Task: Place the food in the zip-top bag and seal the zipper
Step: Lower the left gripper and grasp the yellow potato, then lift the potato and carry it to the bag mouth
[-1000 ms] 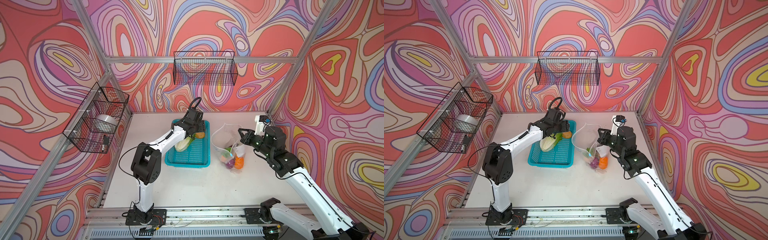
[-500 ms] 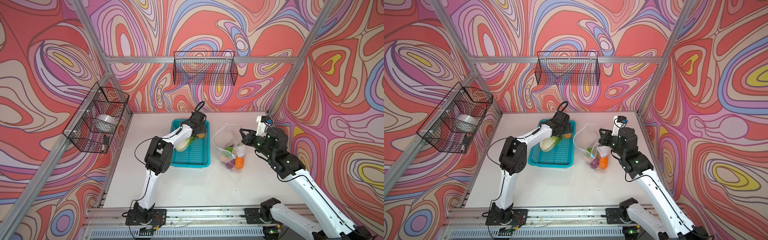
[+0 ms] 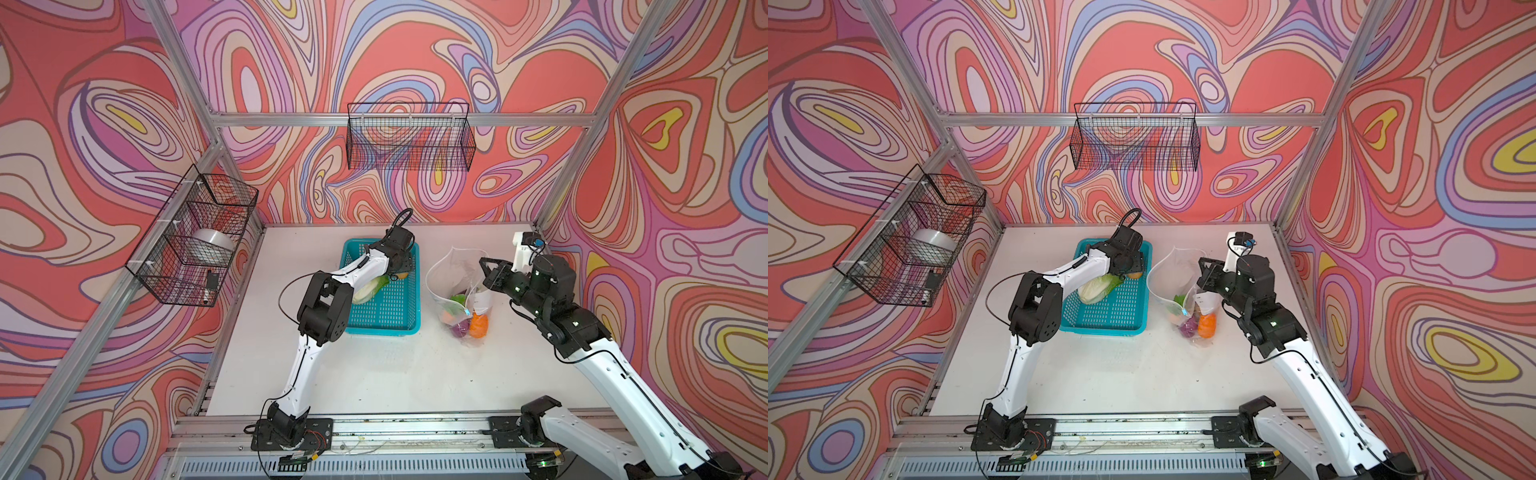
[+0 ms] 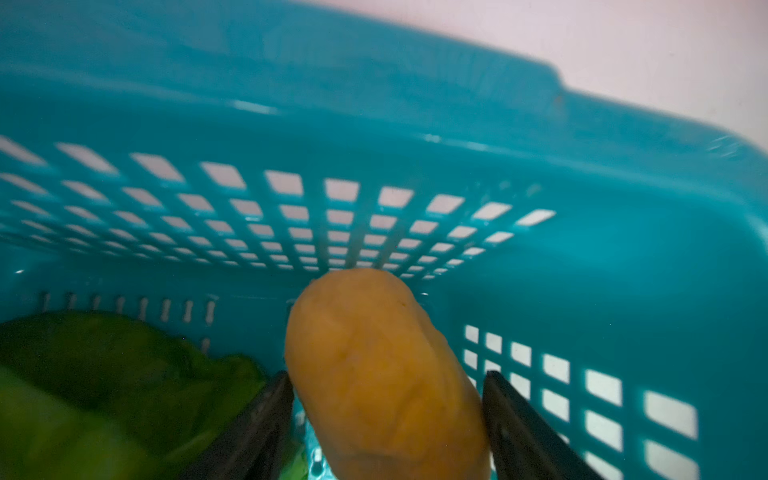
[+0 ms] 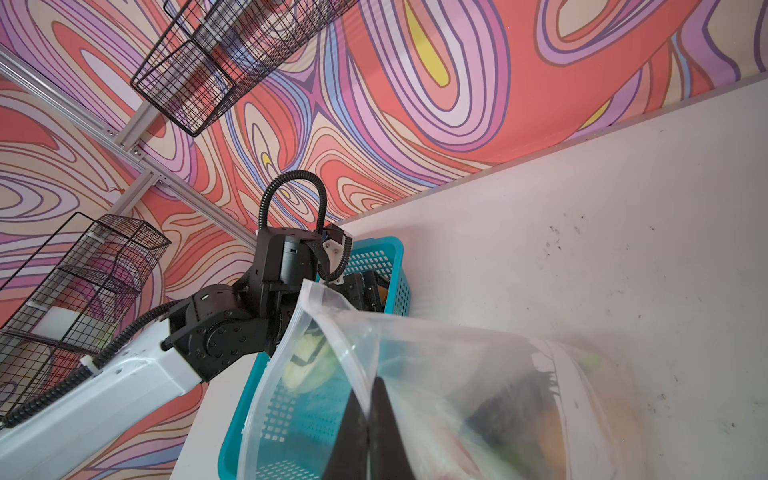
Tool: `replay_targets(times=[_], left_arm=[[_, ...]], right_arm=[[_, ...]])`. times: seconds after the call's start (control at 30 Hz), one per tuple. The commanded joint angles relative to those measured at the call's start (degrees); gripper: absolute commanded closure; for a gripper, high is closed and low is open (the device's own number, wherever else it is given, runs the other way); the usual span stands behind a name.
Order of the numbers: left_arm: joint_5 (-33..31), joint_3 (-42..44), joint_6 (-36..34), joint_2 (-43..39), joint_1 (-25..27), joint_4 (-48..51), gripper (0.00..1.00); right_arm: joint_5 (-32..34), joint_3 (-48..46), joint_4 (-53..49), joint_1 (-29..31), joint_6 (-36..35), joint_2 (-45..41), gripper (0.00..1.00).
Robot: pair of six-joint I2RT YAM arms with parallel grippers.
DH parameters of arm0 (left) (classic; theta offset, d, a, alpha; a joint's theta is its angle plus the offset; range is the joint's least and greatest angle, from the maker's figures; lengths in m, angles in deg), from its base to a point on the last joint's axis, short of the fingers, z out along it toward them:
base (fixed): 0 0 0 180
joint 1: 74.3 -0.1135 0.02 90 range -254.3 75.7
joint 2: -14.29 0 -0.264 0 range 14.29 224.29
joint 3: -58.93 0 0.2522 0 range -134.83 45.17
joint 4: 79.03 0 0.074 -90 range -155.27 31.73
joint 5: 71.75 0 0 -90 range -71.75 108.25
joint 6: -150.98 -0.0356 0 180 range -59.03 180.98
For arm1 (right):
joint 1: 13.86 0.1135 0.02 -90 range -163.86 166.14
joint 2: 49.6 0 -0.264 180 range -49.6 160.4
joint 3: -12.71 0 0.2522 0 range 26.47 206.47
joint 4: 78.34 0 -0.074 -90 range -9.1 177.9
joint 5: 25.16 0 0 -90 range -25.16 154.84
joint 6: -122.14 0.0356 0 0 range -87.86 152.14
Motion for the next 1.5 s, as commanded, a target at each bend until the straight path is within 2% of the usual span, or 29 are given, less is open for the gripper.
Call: replay_targets(times=[0.0, 0.3, 0.5, 0.73, 0.9, 1.47], left_arm=[[-3.0, -0.4, -3.9, 2.2, -0.4, 7.8, 0.25], [-0.6, -3.9, -5.9, 5.0, -0.3, 11.8, 0.22], [-1.2, -5.6, -6.7, 5.5, -0.4, 10.9, 0.24], [-1.6, -5.1, -7.5, 3.7, -0.4, 10.1, 0.5], [-0.2, -1.1, -6.6, -1.0, -0.4, 7.8, 0.52], [11.4, 14.4, -0.8, -25.9, -0.4, -2.3, 0.53]], right_arm=[[0.7, -0.7, 0.2, -0.1, -0.6, 0.2, 1.0], [-0.3, -0.3, 1.0, 0.0, 0.0, 1.0, 1.0], [0.2, 0.0, 0.3, 0.0, -0.1, 0.6, 1.0], [0.0, -0.1, 0.4, 0.0, 0.0, 0.7, 1.0], [0.1, -0.2, 0.5, 0.0, -0.1, 0.7, 1.0], [-0.6, 0.0, 1.0, 0.0, 0.5, 1.1, 1.0]])
